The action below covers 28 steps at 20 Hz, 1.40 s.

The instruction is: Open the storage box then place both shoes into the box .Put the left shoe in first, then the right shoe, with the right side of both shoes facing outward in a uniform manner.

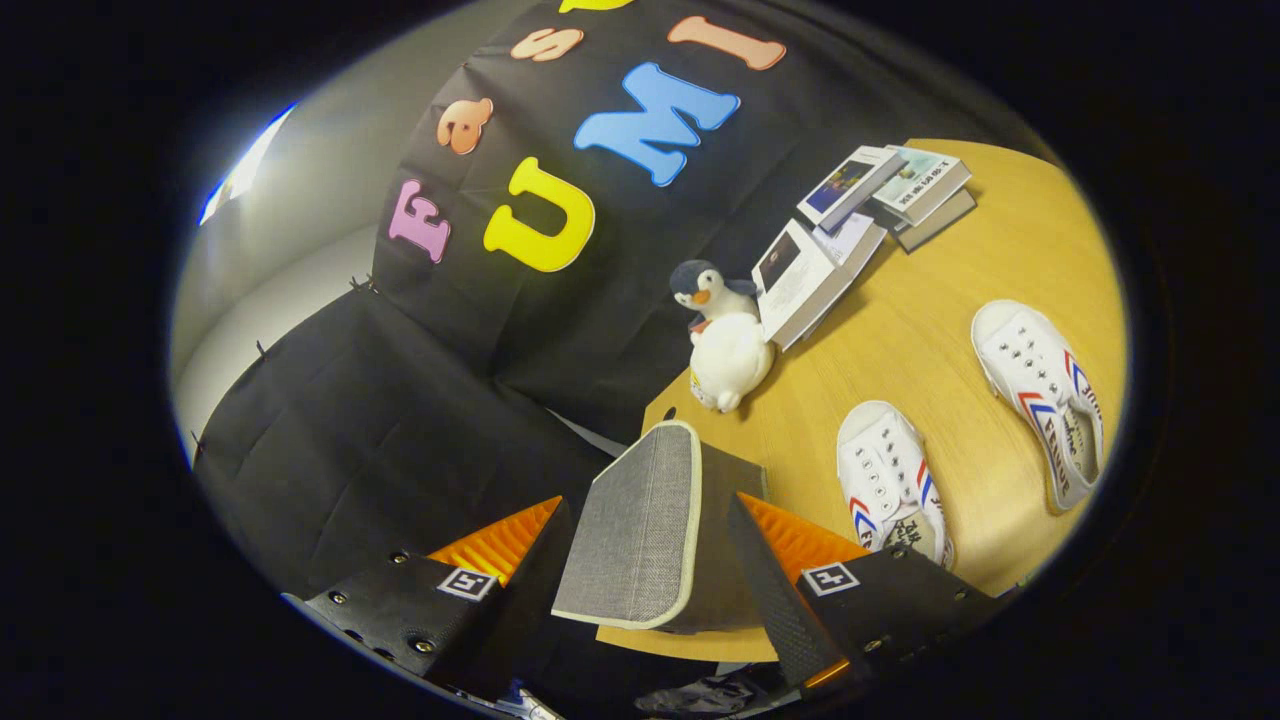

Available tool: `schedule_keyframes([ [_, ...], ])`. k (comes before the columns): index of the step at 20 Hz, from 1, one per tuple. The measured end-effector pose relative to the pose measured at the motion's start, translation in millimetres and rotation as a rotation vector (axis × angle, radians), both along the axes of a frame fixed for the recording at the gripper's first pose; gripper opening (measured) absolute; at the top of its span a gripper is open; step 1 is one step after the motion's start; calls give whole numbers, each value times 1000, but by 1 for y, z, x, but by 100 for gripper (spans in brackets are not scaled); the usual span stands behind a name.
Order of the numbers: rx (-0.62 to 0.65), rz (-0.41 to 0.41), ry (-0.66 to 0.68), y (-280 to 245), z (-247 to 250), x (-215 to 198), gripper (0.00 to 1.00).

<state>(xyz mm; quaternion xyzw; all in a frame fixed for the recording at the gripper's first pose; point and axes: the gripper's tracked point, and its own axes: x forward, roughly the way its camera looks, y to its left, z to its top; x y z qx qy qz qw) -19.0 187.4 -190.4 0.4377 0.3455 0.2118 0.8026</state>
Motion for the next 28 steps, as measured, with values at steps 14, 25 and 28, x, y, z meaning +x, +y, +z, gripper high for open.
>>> schedule_keyframes([
  [14, 97, 97, 220, 56, -63, -23, 95],
  [25, 222, 120, 300, 88, -67, -34, 68],
  [28, 217, 154, 297, 88, -64, -34, 36],
])
